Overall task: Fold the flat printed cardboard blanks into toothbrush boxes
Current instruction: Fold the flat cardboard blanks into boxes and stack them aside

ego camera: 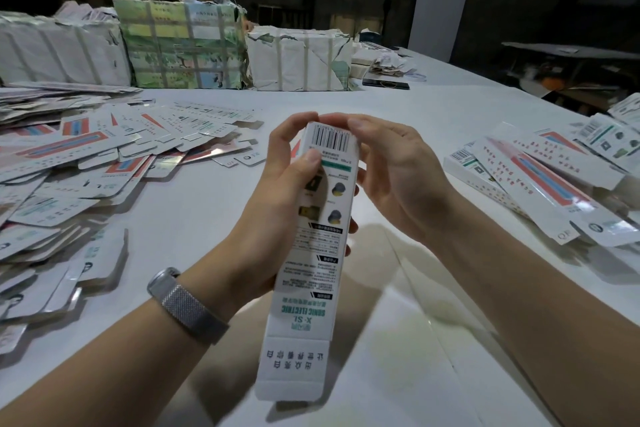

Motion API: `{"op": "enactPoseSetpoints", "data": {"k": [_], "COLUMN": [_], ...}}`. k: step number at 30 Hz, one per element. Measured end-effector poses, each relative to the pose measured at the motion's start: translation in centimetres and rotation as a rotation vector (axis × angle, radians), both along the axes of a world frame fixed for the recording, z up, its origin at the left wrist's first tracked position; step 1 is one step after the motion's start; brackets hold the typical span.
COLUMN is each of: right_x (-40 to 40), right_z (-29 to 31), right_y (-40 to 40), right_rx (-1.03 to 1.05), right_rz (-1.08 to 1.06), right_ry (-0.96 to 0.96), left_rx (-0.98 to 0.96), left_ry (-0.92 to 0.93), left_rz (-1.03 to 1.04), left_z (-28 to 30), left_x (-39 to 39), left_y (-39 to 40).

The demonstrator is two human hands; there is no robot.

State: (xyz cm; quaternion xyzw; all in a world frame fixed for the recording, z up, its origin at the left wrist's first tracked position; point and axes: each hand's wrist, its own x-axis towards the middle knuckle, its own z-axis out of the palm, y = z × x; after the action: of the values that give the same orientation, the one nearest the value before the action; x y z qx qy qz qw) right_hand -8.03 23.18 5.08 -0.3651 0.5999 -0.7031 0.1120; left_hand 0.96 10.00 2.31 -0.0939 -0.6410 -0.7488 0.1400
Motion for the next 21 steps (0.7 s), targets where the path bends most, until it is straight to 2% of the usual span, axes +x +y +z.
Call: {"op": "enactPoseSetpoints", "data": {"k": [6, 9, 11, 13, 14, 15, 17, 19, 21], "right_x": [-0.1, 0.2, 0.6, 1.1, 1.2, 1.3, 1.3, 0.7, -0.6], "right_z": [0.2, 0.0, -0.3, -0.6, -0.7, -0.7, -0.5, 0.5, 2.2], "right_y": [0.1, -0.3, -0.5, -0.8, -0.9, -0.9, -0.8, -0.1, 1.3], "right_rx": [0.030, 0.017, 0.100, 0.253, 0.296, 0.308, 0.295, 0.280, 0.232], "right_rz": [0.091, 0.112, -0.002, -0.132, -0.147, -0.132, -0.127, -0.207, -0.303], "right_ry": [-0.067, -0.039, 0.135, 0.380, 0.444, 0.449, 0.395, 0.344, 0.247], "left_rx": [-0.064, -0.039, 0.031, -0.142, -0.242, -0.238, -0.212, -0.056, -0.048], "left_ry": [0.043, 0.056, 0.140, 0.304, 0.347, 0.335, 0.321, 0.137, 0.098], "left_rz": [0.072, 0.099, 0.163, 0.335, 0.377, 0.413, 0.298, 0.100, 0.073], "left_z": [0.2, 0.7, 1.4, 1.4, 1.1, 0.9, 0.3, 1.2, 0.6], "left_x": [0.1, 0.2, -0.3, -0.8, -0.5, -0.2, -0.6, -1.0, -0.7], "left_y": [0.1, -0.1, 0.3, -0.4, -1.3, -2.0, -1.6, -0.2, -0.6]}}
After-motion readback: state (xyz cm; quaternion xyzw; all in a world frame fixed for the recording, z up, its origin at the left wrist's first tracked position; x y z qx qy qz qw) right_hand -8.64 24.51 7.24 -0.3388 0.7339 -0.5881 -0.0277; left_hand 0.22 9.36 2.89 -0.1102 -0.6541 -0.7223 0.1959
